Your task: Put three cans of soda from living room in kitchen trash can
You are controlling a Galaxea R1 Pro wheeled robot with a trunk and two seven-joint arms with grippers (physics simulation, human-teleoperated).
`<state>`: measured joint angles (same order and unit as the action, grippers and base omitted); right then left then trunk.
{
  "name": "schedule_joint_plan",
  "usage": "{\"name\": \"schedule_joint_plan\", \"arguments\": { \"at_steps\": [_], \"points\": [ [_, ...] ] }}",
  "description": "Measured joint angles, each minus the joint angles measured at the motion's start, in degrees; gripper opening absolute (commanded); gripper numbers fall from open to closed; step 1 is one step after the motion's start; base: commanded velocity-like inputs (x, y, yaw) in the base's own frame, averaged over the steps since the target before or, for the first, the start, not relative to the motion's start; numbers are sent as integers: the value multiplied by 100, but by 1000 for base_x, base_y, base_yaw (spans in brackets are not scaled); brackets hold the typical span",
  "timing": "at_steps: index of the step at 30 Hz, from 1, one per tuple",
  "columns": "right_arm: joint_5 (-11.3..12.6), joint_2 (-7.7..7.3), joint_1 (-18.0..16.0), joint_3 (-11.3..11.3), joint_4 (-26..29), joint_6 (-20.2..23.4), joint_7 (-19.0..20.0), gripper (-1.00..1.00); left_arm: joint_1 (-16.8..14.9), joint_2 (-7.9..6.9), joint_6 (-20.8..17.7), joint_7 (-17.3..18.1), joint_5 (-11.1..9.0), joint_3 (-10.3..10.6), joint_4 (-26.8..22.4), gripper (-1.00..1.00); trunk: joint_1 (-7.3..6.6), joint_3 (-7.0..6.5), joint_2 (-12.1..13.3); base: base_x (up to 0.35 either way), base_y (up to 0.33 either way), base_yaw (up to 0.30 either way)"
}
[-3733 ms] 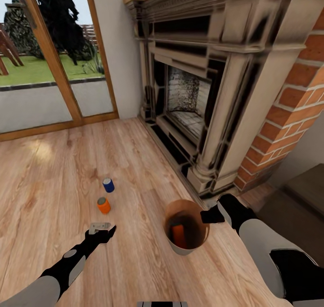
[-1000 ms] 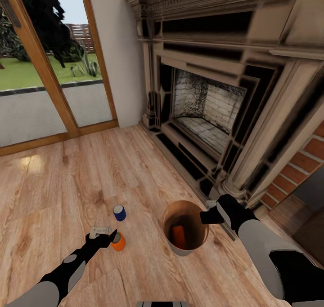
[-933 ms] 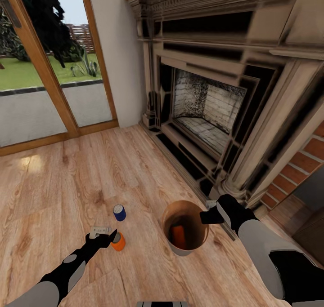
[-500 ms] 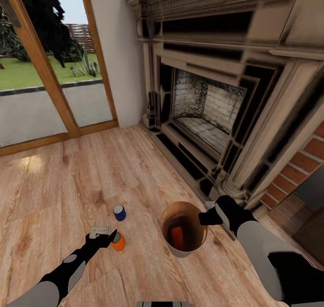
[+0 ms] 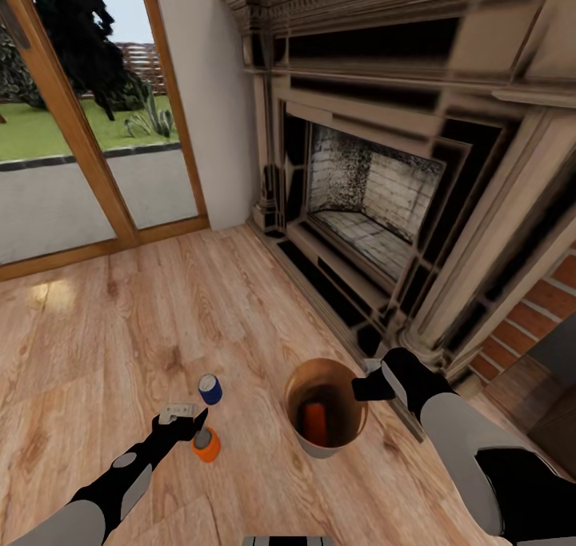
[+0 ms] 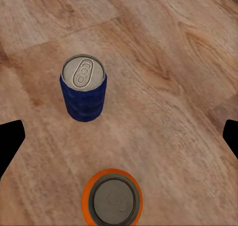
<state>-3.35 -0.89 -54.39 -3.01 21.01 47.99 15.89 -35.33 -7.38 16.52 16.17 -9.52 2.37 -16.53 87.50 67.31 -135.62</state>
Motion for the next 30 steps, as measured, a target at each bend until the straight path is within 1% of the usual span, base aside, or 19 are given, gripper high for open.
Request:
{"name": "schedule_joint_plan", "arguments": {
  "at_steps": [5,7,14,18,21,24,25,28,29,30],
  "points": [
    [-16,12,0,-3,-1,-1,-4,-100,0,0,0,0,0,-2,0,100,0,0,0,19,0,0],
    [18,20,1,1,-1,3,-3,-100,0,0,0,-4,-2,-5,0,100,44,36,-79,5,0,0],
    [-27,22,0,16,57,-1,-12,-100,0,0,-8,-19,-6,-21,0,100,197,161,-359,1,0,0],
    [57,29,1,31,175,14,-8,-100,0,0,-2,-183,-6,-17,0,100,285,233,-520,0,0,0],
    [19,36,1,23,242,48,-10,-100,0,0,21,-567,1,-4,0,100,351,287,-640,0,0,0],
    [-9,23,-4,41,267,81,-10,-100,0,0,61,-647,2,-1,1,100,417,342,-760,0,0,0],
    [-14,17,-10,46,278,126,-7,-100,0,0,71,-661,2,-1,2,100,420,366,-763,0,0,0],
    [-2,8,-26,41,312,496,4,-100,0,0,81,-676,3,3,1,100,428,440,-767,0,0,0],
    [-43,5,-32,33,510,856,5,-100,1,0,86,-680,6,5,2,100,430,464,-769,0,0,0],
    [-56,-1,-33,36,633,969,3,-100,0,0,91,-682,7,6,4,100,433,489,-769,0,0,0]
  ]
}}
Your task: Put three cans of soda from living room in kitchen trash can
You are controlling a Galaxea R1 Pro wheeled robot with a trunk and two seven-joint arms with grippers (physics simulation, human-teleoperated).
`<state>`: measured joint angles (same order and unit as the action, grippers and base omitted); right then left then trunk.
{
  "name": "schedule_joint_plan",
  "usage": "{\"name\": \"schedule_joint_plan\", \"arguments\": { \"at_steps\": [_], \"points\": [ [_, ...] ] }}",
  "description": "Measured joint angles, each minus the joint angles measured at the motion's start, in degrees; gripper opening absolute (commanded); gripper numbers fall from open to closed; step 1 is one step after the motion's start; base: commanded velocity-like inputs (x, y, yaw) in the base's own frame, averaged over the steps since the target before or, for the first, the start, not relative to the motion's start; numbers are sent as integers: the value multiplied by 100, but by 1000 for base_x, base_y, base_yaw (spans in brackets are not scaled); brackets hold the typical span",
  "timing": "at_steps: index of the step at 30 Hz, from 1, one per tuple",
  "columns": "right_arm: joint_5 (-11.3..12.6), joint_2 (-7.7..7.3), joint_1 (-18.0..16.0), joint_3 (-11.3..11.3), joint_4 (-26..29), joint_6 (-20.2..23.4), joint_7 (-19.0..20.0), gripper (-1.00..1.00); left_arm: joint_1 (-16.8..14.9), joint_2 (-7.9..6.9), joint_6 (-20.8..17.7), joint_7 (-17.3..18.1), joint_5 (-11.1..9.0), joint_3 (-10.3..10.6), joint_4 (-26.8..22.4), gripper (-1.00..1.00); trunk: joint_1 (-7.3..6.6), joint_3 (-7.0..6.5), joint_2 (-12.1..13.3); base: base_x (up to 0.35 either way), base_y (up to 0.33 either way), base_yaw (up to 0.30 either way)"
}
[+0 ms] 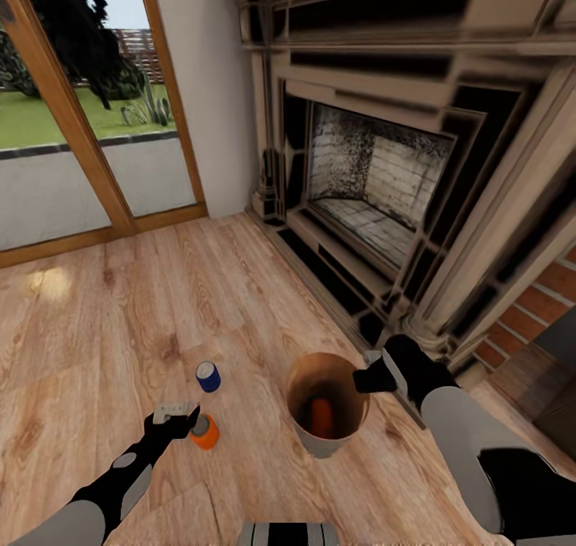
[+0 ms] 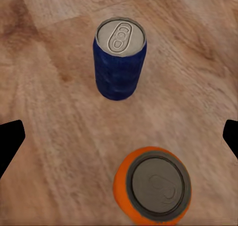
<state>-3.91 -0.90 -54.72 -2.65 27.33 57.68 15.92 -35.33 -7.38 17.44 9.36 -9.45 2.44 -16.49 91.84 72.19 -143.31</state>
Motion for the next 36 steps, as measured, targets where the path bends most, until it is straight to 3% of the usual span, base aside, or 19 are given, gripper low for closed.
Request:
{"name": "schedule_joint_plan", "arguments": {
  "at_steps": [3,6,8,13,27,29,33,36],
  "points": [
    [-85,-8,-19,19,673,185,-3,-100,0,0,20,-2,3,2,3,100,7,68,-5,0,0,0],
    [130,-67,-187,6,716,229,14,-100,0,4,23,-2,9,3,5,100,16,137,-8,0,0,0],
    [-3,-118,-325,25,944,179,0,-100,0,6,25,0,11,3,5,100,20,179,-11,0,0,0],
    [-15,-163,-539,35,949,212,7,-100,0,8,27,2,17,3,5,100,34,292,-17,0,0,0],
    [55,-189,-670,9,905,219,10,-100,-1,20,24,50,7,40,-4,100,33,293,-18,0,-14,0],
    [68,-188,-670,4,905,221,9,-100,0,40,22,56,9,93,-4,100,33,293,-18,20,-169,0],
    [0,-184,-670,-5,905,214,3,-100,0,87,23,58,7,440,-4,100,33,292,-18,78,-182,0],
    [-61,-184,-670,-10,904,208,0,-100,0,93,23,58,0,504,-4,100,33,293,-18,34,-70,0]
  ]
}}
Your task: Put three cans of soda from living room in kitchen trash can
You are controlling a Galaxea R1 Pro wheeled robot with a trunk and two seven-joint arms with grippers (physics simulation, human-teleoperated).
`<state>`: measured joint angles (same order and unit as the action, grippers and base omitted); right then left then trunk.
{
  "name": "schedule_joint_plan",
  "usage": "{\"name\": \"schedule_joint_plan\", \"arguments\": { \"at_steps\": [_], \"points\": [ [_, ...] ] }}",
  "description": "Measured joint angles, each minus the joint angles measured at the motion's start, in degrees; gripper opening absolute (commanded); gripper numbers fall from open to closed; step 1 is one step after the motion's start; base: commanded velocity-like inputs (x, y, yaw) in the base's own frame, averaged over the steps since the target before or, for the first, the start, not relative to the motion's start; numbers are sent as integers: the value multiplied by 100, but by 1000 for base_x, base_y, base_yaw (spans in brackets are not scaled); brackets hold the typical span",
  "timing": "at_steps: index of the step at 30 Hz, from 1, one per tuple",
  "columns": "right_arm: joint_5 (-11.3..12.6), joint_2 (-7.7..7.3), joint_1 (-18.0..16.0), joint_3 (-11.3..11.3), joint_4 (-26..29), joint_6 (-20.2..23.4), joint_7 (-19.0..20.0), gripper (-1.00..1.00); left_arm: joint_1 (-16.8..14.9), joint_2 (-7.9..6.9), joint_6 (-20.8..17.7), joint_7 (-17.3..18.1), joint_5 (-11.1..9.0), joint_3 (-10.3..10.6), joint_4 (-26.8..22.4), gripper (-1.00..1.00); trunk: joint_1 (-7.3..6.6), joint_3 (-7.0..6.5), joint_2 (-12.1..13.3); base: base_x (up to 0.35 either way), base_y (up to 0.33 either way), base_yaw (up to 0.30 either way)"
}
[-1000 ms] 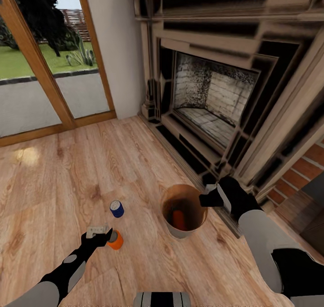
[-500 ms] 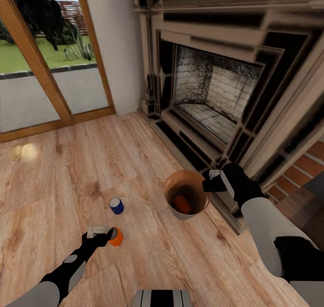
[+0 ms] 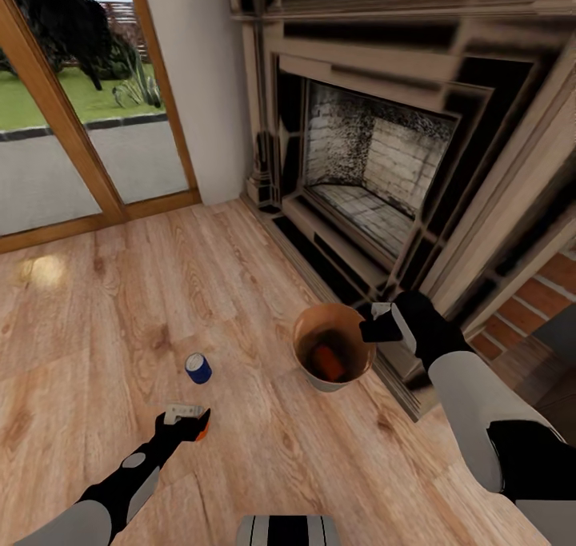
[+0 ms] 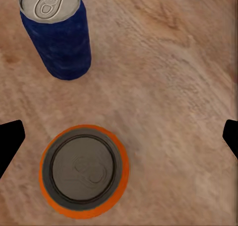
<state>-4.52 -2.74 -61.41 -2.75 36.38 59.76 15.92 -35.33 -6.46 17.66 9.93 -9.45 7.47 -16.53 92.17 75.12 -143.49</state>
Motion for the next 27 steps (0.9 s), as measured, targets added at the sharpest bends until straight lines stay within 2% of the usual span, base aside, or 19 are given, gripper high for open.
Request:
{"name": "schedule_joint_plan", "arguments": {
  "at_steps": [5,9,14,19,24,27],
  "points": [
    [122,7,4,-4,1,12,9,-100,0,0,0,-10,-22,24,-13,100,0,0,0,9,-5,0],
    [-8,27,8,-8,0,0,0,-100,0,-4,0,-15,-44,15,-20,100,0,0,0,2,157,0],
    [163,35,16,-4,-5,17,14,-100,0,-4,0,-17,-51,14,-26,100,0,0,0,0,154,0],
    [30,37,17,-14,-5,4,1,-100,0,-5,0,-18,-52,13,-30,100,0,0,0,3,37,0],
    [109,47,17,-19,-7,12,3,-100,0,-5,-1,-50,-31,23,-13,100,0,0,0,122,-26,0],
    [60,56,18,-23,-8,7,-4,-100,0,-3,0,-56,-31,25,-12,100,0,0,0,61,-19,0]
  ]
}}
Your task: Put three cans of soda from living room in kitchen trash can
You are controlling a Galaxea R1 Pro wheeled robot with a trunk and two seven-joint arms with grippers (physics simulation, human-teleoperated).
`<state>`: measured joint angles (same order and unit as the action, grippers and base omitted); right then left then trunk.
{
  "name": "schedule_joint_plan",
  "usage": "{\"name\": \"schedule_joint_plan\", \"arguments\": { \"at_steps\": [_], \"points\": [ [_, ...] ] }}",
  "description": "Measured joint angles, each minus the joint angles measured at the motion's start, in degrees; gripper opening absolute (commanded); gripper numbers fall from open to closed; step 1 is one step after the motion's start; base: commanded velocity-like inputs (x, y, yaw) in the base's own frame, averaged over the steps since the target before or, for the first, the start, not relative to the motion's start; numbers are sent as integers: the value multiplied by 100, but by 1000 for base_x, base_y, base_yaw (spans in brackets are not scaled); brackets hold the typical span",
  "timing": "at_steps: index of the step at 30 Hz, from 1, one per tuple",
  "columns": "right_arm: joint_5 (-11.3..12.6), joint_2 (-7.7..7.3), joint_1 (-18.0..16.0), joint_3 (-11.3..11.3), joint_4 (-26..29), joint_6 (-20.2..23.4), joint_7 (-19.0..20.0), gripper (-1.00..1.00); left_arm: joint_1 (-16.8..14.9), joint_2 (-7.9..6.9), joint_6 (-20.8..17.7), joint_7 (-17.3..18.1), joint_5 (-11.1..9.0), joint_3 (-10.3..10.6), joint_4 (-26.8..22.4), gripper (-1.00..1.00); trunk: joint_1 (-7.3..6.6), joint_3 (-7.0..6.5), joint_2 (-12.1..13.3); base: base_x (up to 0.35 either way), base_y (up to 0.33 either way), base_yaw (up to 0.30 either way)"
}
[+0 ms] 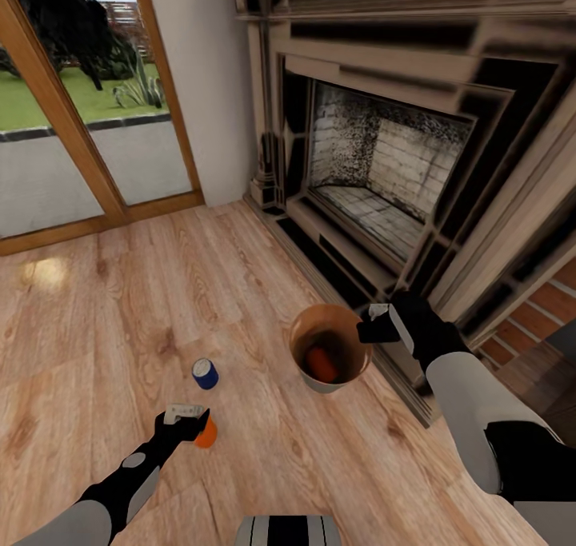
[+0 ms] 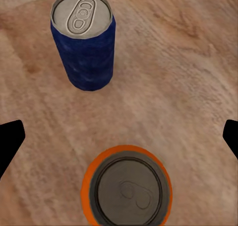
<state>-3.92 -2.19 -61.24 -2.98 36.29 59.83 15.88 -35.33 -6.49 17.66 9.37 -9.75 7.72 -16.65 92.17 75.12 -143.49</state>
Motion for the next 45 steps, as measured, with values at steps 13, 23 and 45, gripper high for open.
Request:
{"name": "schedule_joint_plan", "arguments": {
  "at_steps": [13,23,45],
  "points": [
    [16,3,10,-2,1,3,2,-100,0,4,1,-6,-9,2,3,100,6,44,-2,8,-2,0],
    [20,14,14,-1,7,3,3,-100,0,7,1,-6,13,9,12,100,32,265,-16,0,0,0],
    [18,-5,-11,16,116,3,0,-100,0,10,1,-6,7,10,12,100,41,354,-21,0,0,0]
  ]
}}
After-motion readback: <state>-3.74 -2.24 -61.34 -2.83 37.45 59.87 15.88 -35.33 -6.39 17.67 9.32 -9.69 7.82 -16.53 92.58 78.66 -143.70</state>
